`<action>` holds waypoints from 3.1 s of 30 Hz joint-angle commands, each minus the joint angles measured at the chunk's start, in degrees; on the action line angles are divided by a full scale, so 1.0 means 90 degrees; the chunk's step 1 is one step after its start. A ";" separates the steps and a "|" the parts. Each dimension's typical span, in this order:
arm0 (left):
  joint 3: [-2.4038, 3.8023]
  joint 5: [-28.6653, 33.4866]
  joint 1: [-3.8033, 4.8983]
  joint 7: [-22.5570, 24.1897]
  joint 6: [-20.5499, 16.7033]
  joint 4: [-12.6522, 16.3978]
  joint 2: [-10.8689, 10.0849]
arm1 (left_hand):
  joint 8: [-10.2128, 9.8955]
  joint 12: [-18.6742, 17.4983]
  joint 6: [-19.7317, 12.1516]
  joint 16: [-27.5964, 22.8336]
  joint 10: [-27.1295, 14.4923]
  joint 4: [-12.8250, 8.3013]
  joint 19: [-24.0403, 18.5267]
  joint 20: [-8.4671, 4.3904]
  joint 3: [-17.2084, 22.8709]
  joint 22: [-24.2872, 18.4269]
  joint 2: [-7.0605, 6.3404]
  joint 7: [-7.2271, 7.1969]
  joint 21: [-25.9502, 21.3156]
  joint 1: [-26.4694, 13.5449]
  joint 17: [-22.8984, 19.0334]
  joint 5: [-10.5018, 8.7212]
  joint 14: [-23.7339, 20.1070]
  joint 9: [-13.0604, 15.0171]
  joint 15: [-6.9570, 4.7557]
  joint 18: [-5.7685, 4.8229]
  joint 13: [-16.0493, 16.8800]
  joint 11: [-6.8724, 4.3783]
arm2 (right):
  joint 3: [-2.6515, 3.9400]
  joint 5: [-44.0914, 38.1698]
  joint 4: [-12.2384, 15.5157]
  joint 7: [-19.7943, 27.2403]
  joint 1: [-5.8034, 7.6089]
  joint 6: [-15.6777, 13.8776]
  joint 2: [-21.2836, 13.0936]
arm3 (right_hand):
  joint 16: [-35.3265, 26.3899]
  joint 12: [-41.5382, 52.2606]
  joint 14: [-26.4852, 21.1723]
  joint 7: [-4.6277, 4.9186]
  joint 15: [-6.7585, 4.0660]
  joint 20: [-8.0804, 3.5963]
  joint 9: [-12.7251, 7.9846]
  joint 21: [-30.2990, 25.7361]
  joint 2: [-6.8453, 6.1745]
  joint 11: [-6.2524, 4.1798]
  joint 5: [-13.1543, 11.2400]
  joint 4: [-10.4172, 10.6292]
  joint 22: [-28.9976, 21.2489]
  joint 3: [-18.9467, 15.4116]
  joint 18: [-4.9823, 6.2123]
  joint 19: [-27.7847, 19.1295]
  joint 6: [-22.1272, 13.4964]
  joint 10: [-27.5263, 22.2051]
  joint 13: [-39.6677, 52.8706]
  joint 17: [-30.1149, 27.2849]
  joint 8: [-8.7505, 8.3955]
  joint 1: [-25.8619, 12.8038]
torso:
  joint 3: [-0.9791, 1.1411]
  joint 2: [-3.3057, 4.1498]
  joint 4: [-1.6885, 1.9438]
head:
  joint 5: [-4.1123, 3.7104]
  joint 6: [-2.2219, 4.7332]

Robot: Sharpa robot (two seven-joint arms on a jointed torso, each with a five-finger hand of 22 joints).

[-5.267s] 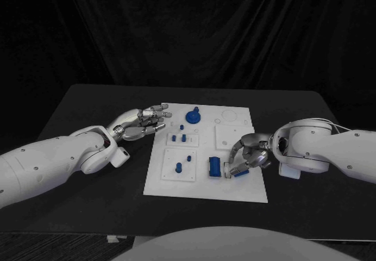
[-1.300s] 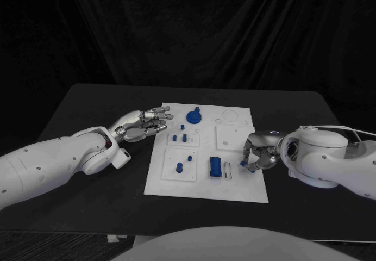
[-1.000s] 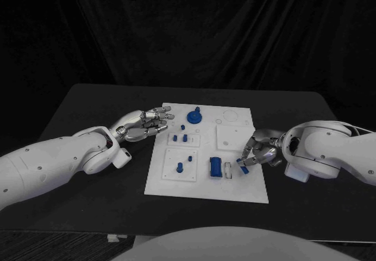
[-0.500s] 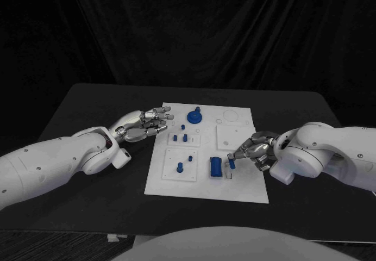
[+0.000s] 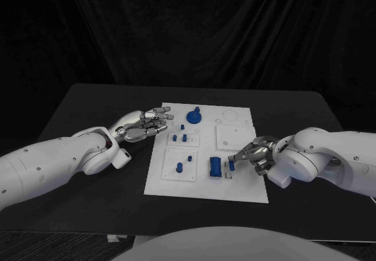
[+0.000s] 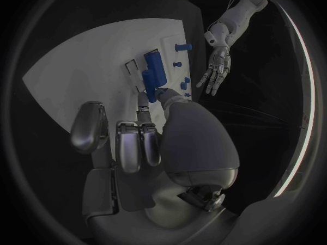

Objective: Assemble the parts on the task board

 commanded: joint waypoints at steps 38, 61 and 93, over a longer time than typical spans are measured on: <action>0.0006 0.0055 -0.0010 0.0078 0.0038 0.0020 0.0007 | 0.0040 -0.0005 -0.0013 0.0000 -0.0022 -0.0001 0.0055 -0.0012 0.0059 0.0001 -0.0014 0.0030 0.0046 0.0076 0.0001 0.0035 0.0007 -0.0002 -0.0053 -0.0024 0.0004 0.0058 | 0.0002 -0.0523 0.0102 -0.0202 -0.0308 -0.0108 -0.0020 | -0.0171 0.0017 0.0596 0.0055 0.0057 0.0057 0.0042 -0.0552 0.0118 0.0063 -0.0334 -0.0205 0.0803 0.0010 0.0173 -0.0220 -0.0177 0.0674 0.1678 0.1417 -0.0080 -0.0202 | 0.0002 0.0002 -0.0003 | -0.0001 0.0000; 0.0006 0.0055 -0.0013 0.0030 0.0107 0.0007 0.0022 | 0.0038 -0.0007 -0.0014 0.0002 -0.0025 0.0001 0.0061 -0.0012 0.0062 0.0007 -0.0014 0.0028 0.0050 0.0077 0.0004 0.0035 0.0015 -0.0002 -0.0046 -0.0024 0.0004 0.0054 | 0.0002 -0.0943 -0.0036 -0.0212 -0.0324 -0.0225 0.0182 | -0.0156 0.0017 0.0606 0.0084 0.0067 0.0066 0.0150 -0.0682 0.0234 0.0076 -0.0411 -0.0449 0.0755 0.0062 0.0189 -0.0231 -0.0384 0.0674 0.1678 0.1445 0.0019 -0.0165 | 0.0000 0.0004 0.0002 | -0.0017 0.0000; 0.0006 0.0055 -0.0029 -0.0080 0.0178 -0.0004 0.0034 | 0.0036 -0.0018 -0.0026 0.0002 -0.0032 0.0001 0.0060 -0.0012 0.0080 -0.0014 0.0002 0.0025 0.0049 0.0085 0.0003 0.0042 0.0014 -0.0003 -0.0027 -0.0026 0.0003 0.0049 | 0.0002 -0.0206 0.0037 -0.0103 -0.0330 -0.0699 0.0071 | -0.0170 0.0017 0.0609 -0.0091 -0.0057 -0.0043 0.1312 -0.0757 0.0555 -0.0073 0.0431 -0.1492 0.0781 0.0431 0.0186 -0.0162 -0.1022 0.0674 0.1678 0.1450 0.1889 -0.0169 | 0.0002 0.0000 -0.0001 | -0.0011 0.0000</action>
